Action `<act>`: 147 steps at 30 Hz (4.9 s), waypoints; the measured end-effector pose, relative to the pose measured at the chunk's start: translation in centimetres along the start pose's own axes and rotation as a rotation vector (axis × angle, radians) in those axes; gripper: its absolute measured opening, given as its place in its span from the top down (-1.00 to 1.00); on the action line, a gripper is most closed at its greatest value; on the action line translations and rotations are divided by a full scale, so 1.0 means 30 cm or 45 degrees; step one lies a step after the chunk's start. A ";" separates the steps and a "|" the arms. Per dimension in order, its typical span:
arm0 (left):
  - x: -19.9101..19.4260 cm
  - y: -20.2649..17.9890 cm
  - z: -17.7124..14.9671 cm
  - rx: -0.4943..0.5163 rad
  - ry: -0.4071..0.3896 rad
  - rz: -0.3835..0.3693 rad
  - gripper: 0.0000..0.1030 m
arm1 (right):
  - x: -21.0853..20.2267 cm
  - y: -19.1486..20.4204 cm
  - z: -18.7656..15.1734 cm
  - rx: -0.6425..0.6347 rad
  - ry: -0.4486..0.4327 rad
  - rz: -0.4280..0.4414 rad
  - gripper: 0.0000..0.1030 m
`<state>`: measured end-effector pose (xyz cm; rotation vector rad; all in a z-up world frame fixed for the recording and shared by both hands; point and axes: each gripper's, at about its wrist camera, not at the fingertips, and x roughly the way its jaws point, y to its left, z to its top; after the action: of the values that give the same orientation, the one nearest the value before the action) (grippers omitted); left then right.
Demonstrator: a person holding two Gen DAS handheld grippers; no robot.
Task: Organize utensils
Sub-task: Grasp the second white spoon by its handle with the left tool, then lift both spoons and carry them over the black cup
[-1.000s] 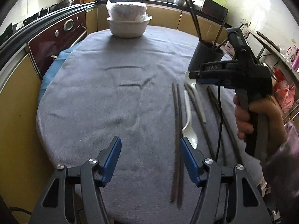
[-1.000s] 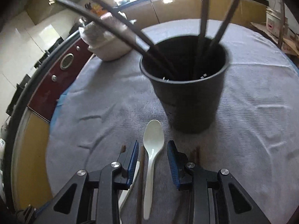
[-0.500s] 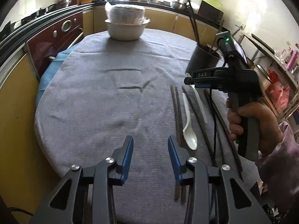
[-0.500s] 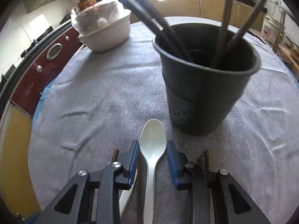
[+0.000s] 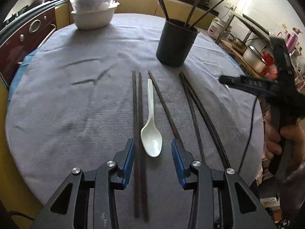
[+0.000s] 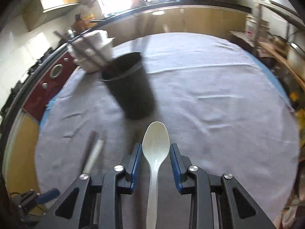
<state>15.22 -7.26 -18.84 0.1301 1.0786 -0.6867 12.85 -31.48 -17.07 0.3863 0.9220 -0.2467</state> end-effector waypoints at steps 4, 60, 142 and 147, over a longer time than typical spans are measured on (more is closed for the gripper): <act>0.044 -0.024 0.006 0.000 0.029 0.002 0.22 | 0.001 -0.085 -0.032 0.056 0.024 -0.002 0.38; -0.139 -0.078 0.056 -0.067 -0.120 -0.104 0.77 | -0.145 -0.172 -0.026 0.164 -0.143 0.410 0.82; -0.270 -0.021 0.375 -0.131 -0.278 0.069 0.96 | -0.235 0.039 0.211 -0.196 -0.458 0.483 0.82; -0.369 -0.064 0.484 -0.039 -0.384 0.100 0.96 | -0.243 0.068 0.292 -0.205 -0.569 0.516 0.82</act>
<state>22.04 -9.84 -2.00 0.0400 0.7898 -0.5973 15.68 -33.06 -5.95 0.3416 0.4069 0.1123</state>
